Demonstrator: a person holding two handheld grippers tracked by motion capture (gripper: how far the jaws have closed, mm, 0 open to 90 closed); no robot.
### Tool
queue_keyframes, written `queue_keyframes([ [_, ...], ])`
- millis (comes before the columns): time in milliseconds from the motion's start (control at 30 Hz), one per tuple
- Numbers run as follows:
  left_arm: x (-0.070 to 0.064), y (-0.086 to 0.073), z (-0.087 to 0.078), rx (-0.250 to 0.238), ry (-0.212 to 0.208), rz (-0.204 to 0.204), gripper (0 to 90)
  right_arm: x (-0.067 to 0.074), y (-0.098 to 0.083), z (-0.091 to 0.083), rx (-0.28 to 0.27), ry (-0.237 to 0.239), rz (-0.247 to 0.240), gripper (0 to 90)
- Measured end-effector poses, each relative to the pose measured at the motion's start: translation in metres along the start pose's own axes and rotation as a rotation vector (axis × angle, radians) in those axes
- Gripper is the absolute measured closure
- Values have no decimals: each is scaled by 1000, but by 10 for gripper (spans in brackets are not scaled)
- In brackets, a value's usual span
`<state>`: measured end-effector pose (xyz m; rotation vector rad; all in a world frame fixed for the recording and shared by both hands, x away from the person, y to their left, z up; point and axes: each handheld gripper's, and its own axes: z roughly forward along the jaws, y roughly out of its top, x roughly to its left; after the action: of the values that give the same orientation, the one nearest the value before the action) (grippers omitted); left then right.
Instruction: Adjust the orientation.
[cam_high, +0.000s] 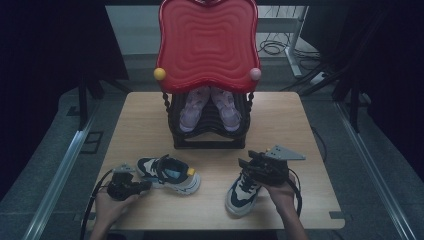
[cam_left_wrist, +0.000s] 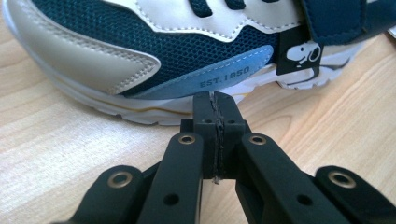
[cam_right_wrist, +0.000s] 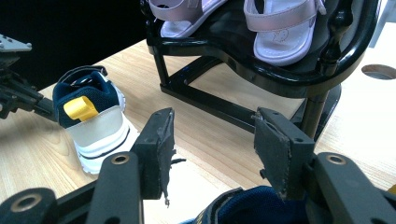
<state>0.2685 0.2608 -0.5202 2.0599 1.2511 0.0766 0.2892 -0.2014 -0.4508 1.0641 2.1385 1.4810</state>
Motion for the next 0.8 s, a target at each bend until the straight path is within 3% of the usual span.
queue_keyframes([
  [267,9,7,3,-7,-6,-30,894,1,0,0,3,3,1,485],
  [533,12,15,8,-13,27,-26,892,2,0,0,2,3,0,485],
  [800,15,20,12,-24,24,-41,891,2,0,1,4,5,-3,486],
])
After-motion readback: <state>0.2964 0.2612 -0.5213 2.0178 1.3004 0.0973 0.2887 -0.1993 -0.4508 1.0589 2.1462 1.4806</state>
